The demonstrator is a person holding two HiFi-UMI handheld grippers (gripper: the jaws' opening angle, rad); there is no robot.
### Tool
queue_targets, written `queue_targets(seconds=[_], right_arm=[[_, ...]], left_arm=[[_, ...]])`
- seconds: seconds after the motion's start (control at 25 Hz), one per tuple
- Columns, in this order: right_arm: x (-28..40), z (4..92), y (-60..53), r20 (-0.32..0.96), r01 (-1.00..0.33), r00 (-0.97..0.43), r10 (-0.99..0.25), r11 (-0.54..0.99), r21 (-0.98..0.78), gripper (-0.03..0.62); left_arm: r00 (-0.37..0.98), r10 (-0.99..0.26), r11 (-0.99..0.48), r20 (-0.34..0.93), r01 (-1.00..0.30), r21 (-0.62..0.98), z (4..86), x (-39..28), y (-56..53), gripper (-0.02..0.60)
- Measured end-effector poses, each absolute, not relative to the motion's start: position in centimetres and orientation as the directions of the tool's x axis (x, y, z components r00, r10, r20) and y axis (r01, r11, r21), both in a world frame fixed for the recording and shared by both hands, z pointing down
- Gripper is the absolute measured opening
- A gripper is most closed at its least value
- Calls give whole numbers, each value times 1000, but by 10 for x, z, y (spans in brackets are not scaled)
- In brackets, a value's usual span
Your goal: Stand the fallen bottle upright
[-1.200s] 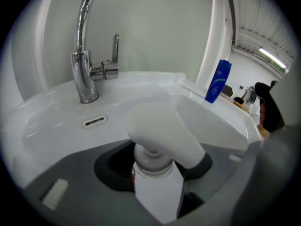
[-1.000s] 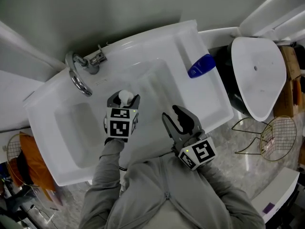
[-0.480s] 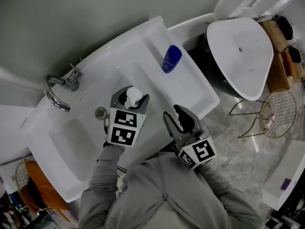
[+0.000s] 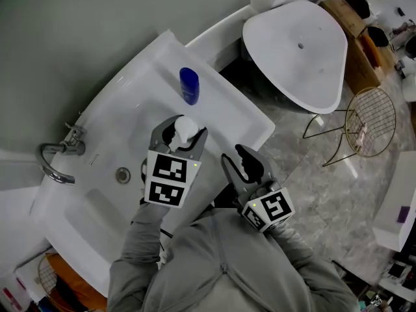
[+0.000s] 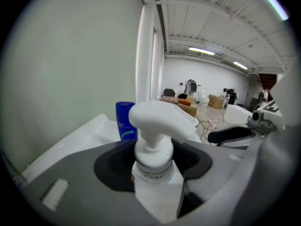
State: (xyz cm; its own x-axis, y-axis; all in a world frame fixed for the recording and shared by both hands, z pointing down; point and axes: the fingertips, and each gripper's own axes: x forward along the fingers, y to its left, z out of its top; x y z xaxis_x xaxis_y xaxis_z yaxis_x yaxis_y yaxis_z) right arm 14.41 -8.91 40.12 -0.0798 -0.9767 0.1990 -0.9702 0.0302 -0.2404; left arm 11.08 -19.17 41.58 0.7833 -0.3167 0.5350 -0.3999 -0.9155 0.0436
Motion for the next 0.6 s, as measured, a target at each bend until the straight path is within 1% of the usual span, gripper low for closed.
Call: queue_targets(seconds=[0.24, 0.6], right_arm=[[170, 400, -77, 223, -971, -40, -974, -15, -240, 160], [198, 400, -80, 213, -970, -32, -976, -22, -243, 160]], left_arm=[[794, -295, -930, 531, -366, 30, 412, 145, -187, 287], [788, -272, -938, 553, -345, 30, 423, 181, -191, 287]])
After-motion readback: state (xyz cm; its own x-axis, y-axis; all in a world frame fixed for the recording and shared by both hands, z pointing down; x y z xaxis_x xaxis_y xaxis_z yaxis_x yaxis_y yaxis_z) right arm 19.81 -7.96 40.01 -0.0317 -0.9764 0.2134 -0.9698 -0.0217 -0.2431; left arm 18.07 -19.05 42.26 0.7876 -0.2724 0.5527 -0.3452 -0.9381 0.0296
